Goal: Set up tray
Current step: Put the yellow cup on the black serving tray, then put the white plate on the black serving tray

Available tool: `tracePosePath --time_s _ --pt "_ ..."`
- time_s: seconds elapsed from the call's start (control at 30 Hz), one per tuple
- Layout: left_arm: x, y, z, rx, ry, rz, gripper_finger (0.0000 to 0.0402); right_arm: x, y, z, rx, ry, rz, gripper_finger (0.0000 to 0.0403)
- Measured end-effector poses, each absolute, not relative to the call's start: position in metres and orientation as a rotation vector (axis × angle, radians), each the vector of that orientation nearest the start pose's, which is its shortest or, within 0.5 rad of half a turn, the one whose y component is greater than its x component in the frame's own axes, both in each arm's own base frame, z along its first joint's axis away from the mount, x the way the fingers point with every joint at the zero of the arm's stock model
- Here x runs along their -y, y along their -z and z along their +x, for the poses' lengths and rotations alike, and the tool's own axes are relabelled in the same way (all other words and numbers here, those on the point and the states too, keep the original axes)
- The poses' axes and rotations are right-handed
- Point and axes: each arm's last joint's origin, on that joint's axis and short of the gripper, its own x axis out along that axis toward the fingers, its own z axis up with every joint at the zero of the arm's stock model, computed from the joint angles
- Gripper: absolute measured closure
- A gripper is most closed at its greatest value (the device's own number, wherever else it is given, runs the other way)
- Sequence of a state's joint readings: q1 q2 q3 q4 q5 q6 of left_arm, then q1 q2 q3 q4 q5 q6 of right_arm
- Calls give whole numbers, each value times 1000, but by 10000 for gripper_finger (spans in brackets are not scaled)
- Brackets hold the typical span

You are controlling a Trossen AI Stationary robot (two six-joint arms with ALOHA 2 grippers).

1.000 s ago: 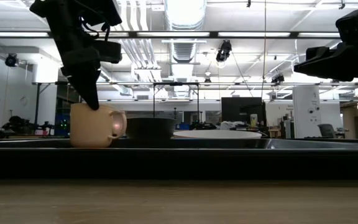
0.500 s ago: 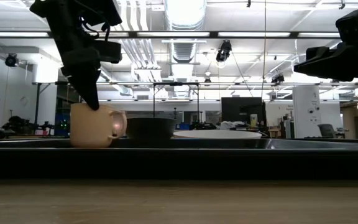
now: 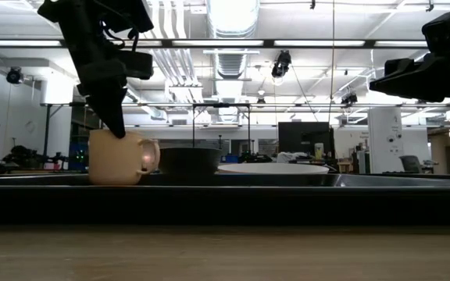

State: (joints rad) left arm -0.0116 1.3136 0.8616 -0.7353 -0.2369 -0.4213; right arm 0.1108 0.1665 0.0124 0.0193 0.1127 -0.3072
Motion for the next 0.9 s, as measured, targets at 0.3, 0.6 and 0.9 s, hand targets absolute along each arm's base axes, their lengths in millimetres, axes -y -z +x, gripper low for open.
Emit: tracePosePath --time_s 0.3,0.6,0.9 --pt "-6 -217 235 -1084 -525 -238 370 -9 -156 106 -133 -19 -322 335" --pt "-6 -217 234 -1094 -529 -238 219 -9 -156 106 -133 -19 -321 335" --pt "-6 -217 232 -1184 -318 82 95 -9 -156 106 -134 -19 -322 335"
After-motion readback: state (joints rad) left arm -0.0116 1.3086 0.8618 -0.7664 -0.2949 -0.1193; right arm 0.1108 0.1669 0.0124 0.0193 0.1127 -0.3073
